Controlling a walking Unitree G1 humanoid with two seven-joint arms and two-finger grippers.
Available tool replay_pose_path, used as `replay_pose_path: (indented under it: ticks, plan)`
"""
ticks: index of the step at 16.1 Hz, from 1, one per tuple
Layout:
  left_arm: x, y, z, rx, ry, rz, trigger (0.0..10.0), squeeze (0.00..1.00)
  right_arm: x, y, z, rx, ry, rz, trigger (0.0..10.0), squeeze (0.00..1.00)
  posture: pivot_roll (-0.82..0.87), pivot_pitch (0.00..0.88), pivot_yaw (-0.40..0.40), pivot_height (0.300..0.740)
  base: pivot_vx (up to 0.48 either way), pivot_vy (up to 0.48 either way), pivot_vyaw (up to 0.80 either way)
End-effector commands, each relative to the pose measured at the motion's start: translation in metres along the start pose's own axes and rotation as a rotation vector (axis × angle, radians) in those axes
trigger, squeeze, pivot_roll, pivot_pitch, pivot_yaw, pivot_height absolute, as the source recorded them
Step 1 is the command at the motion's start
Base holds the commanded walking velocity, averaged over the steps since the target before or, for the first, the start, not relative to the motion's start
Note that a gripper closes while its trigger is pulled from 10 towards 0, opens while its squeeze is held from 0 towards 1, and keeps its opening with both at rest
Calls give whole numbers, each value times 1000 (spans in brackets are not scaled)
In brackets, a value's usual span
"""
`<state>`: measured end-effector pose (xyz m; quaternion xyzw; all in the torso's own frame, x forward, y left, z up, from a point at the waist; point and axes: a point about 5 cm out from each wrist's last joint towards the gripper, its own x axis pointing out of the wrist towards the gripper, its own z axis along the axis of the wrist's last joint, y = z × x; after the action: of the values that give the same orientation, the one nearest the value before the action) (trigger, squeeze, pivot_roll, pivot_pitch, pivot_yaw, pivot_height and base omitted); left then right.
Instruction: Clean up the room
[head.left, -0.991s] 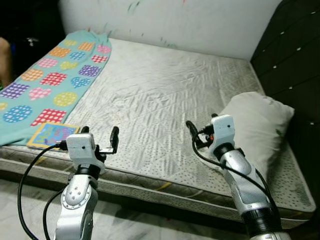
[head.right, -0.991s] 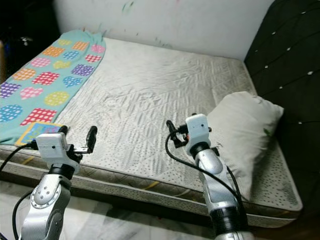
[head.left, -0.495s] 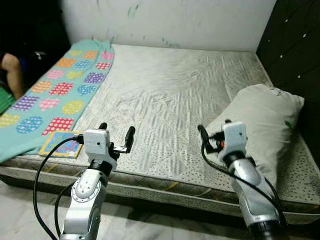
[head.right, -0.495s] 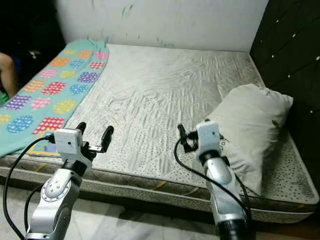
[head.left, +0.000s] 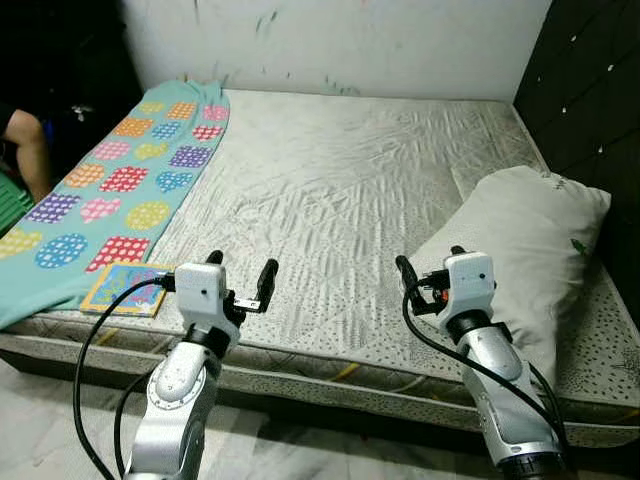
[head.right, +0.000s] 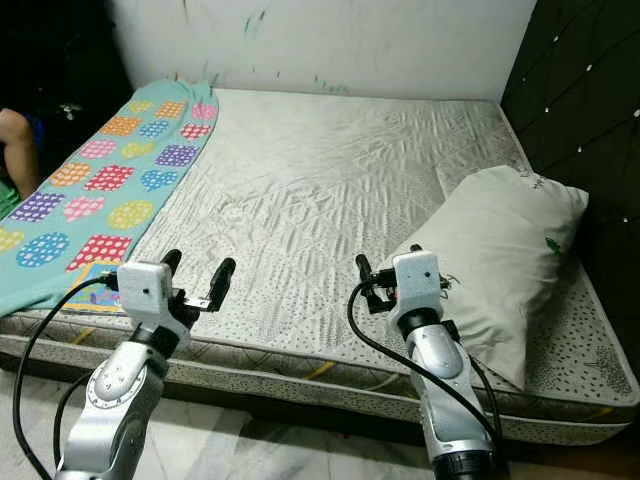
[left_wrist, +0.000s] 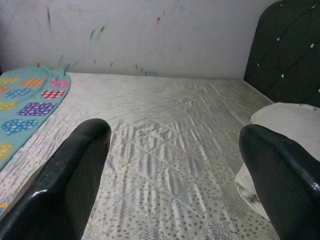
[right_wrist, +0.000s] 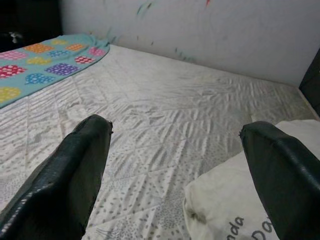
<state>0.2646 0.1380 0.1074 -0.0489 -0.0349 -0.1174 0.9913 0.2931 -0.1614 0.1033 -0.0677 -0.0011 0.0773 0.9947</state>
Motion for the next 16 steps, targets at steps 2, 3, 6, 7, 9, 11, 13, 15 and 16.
replay_pose_path:
  ticks: [2,3,6,7,9,11,13,15,16]
  plan:
    - [-2,0,7,9,-30,-17,10000,0,1,6,4,0,-9,21,10000,0,-60,36,18,740,397,0,0]
    - [-3,0,7,10,-28,-15,10000,0,2,7,5,2,-10,25,10000,0,-59,39,19,740,480,0,0]
    - [-5,0,5,9,-16,-18,10000,0,1,6,5,3,-7,24,10000,0,-58,48,27,740,386,0,0]
    - [-6,0,5,9,-13,-21,10000,0,0,6,5,3,-7,22,10000,0,-59,50,29,740,322,0,0]
    - [-5,-1,5,10,-9,-28,10000,0,-1,4,4,3,-2,13,10000,0,-59,54,33,740,322,0,0]
    - [-5,-1,5,11,-6,-32,10000,0,-2,4,4,2,-1,11,10000,0,-60,55,34,740,319,0,0]
    - [-5,-2,5,12,-8,-35,10000,0,-3,3,3,0,2,9,10000,0,-59,55,33,740,317,0,0]
    - [-5,0,3,-1,12,-5,10000,0,-3,2,2,-4,6,8,10000,0,-57,55,33,740,159,0,0]
    - [-4,0,3,1,13,-3,10000,0,-3,1,2,-6,7,7,10000,0,-57,56,33,740,0,0,0]
